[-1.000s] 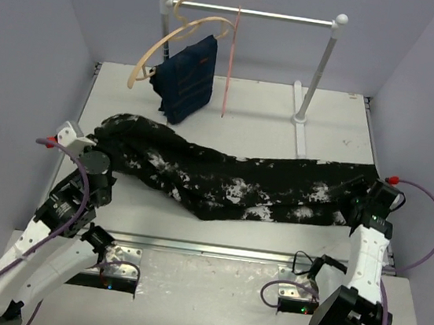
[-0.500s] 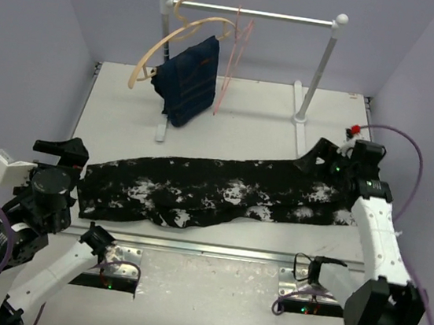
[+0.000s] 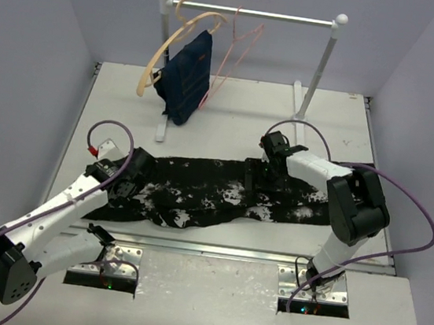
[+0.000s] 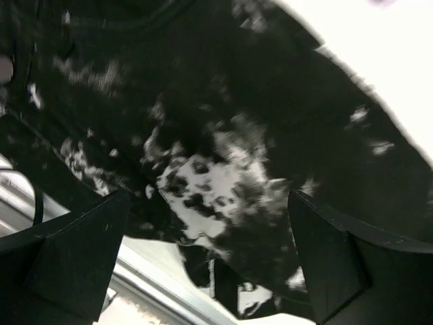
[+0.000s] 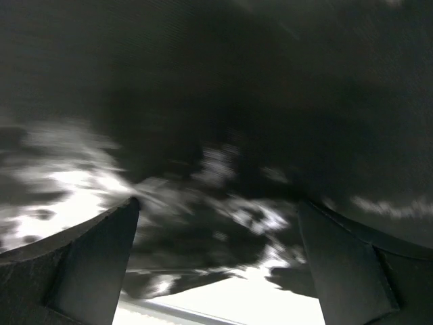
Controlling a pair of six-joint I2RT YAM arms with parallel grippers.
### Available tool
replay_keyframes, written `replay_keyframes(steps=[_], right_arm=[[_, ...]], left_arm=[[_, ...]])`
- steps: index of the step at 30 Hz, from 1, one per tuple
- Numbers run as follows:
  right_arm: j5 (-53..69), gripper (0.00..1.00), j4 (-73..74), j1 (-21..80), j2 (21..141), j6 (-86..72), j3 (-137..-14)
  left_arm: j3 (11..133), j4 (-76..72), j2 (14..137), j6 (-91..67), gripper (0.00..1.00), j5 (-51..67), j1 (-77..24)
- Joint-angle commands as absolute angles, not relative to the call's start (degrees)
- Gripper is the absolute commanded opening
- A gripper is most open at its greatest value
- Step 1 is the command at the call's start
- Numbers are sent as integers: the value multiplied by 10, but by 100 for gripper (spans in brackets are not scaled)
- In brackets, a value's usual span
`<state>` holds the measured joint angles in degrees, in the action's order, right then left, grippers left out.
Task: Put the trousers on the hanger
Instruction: Fold the trousers at the center of the board.
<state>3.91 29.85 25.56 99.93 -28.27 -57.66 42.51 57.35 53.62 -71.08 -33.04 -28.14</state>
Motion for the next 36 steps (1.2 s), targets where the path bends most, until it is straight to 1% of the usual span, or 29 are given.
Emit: replay_keyframes(steps=[1, 4, 7, 11, 14, 15, 16, 17, 20, 21, 22, 23, 25, 28, 31, 32, 36], right_arm=[[-44, 99, 296, 251, 996, -354, -539], [-120, 99, 301, 238, 1011, -387, -543], [-149, 99, 297, 205, 1002, -429, -537], [-145, 99, 273, 161, 976, -455, -509], [-137, 99, 256, 147, 946, -445, -489], [-135, 99, 256, 146, 943, -436, -488], [-130, 99, 256, 146, 944, -429, -487], [-123, 99, 254, 146, 946, -423, -486], [-103, 99, 251, 146, 955, -405, -483], [-95, 99, 248, 146, 958, -399, -480], [-85, 99, 245, 146, 960, -394, -478], [-77, 99, 242, 146, 961, -390, -476], [-56, 99, 233, 146, 964, -388, -471], [-31, 99, 214, 146, 968, -396, -461], [-27, 99, 210, 146, 979, -400, -466], [-28, 99, 210, 145, 982, -399, -468], [-22, 99, 216, 135, 989, -382, -488]], left_arm=[[381, 560, 544, -761, 100, -279, -278], [337, 481, 551, -759, 100, -283, -274], [323, 428, 595, -739, 100, -290, -248], [348, 373, 688, -679, 100, -273, -209], [374, 367, 749, -663, 100, -260, -199], [371, 357, 764, -659, 97, -250, -199], [365, 347, 771, -657, 82, -241, -199], [350, 331, 774, -658, 71, -223, -199], [322, 295, 771, -653, 48, -198, -199], [316, 278, 770, -640, 33, -201, -190], [319, 266, 770, -622, 23, -205, -176], [328, 260, 772, -606, 17, -208, -161], [371, 246, 780, -554, 13, -226, -133], [470, 212, 803, -473, 10, -247, -121], [536, 202, 810, -423, 1, -238, -121], [551, 205, 806, -418, 0, -238, -121], [544, 241, 708, -431, 0, -258, -121]])
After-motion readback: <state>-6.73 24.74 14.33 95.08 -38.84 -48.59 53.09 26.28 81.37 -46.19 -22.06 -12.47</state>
